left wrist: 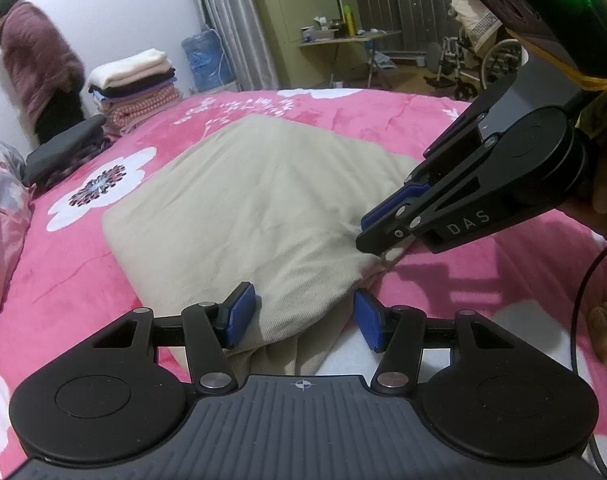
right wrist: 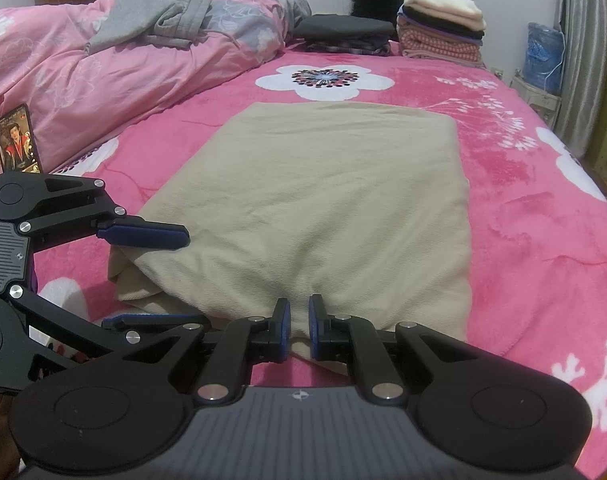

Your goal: Fold clothes

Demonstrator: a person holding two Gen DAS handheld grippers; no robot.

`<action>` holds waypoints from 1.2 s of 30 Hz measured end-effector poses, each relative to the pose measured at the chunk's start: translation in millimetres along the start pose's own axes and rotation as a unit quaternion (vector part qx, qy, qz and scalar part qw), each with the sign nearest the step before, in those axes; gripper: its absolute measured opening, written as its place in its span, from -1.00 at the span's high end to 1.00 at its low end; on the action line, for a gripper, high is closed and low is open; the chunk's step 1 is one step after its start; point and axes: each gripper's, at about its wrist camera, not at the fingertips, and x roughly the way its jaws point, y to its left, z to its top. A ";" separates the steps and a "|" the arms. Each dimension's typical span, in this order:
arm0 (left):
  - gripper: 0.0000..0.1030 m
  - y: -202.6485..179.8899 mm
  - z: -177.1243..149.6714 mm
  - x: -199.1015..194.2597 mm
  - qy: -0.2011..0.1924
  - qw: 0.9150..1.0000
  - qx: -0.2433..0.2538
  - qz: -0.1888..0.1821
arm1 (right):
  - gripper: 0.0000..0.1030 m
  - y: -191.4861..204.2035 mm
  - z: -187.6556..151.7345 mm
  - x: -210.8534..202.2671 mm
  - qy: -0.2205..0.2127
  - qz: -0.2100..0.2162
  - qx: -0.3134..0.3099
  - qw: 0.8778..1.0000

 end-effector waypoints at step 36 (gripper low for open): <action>-0.07 20.2 13.8 -19.5 -0.053 0.998 -0.027 -0.030 | 0.81 0.3 -3.5 -0.8 -0.010 0.006 0.005 1.000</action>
